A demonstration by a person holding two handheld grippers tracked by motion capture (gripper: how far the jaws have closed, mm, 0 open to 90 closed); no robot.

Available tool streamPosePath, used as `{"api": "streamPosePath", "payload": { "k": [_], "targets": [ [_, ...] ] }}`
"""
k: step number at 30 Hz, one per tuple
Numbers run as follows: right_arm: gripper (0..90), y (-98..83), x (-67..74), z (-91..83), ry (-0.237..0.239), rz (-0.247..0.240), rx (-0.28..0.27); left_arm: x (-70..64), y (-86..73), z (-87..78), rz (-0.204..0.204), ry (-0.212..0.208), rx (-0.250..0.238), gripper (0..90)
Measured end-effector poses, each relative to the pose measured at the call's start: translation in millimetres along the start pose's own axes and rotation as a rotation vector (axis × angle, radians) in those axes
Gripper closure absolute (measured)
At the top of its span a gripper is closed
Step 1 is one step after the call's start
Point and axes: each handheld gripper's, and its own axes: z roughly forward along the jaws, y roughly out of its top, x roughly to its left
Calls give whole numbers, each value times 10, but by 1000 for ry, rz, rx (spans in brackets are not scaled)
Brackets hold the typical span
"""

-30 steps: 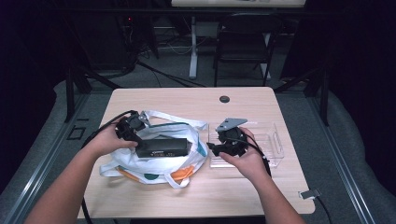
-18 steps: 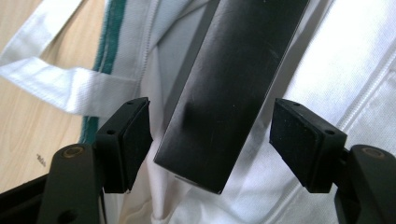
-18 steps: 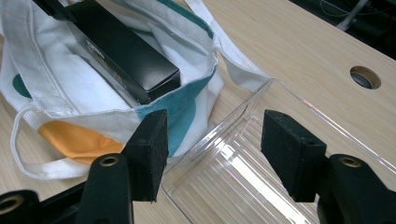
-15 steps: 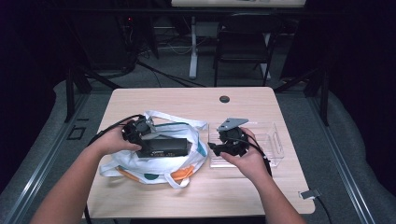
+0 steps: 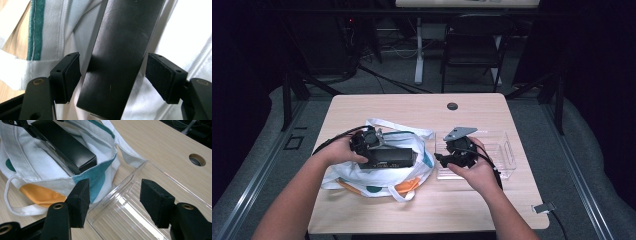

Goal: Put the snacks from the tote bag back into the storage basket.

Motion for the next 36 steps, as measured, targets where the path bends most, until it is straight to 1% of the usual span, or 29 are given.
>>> {"api": "streamPosePath", "payload": {
  "k": [4, 6, 8, 11, 15, 20, 21, 24, 26, 27, 33, 34, 36],
  "targets": [
    [408, -1, 1, 2, 1, 0, 3, 10, 22, 31, 2, -3, 6, 279],
    [408, -2, 4, 5, 2, 1, 3, 12, 40, 72, 8, -11, 15, 279],
    [408, -2, 4, 4, 1, 0, 7, 14, 46, 84, 13, -11, 19, 279],
    [407, -7, 7, 18, 0, -2, 8, 23, 68, 141, 18, -35, 18, 281],
    [405, -9, 14, 27, 1, -3, 10, 21, 91, 202, 29, -43, 32, 282],
    [406, -12, 13, 31, 4, -2, 12, 9, 95, 256, 33, -35, 37, 285],
    [408, -15, 15, 36, 0, -3, 13, 15, 89, 271, 32, -41, 42, 285],
    [417, -14, 20, 38, 4, -12, 23, 24, 64, 294, 23, -43, 44, 285],
    [420, -16, 27, 47, 3, -18, 18, 32, 56, 298, 27, -44, 50, 285],
    [421, -16, 31, 49, 2, -20, 18, 34, 48, 306, 22, -47, 49, 285],
    [451, -13, 39, 55, 9, -35, 23, 26, 34, 314, 41, -41, 56, 303],
    [462, -10, 44, 54, 7, -42, 18, 18, 38, 314, 50, -38, 54, 307],
    [478, -7, 49, 38, -6, -44, 3, 17, 40, 311, 52, -40, 57, 312]
  ]
}}
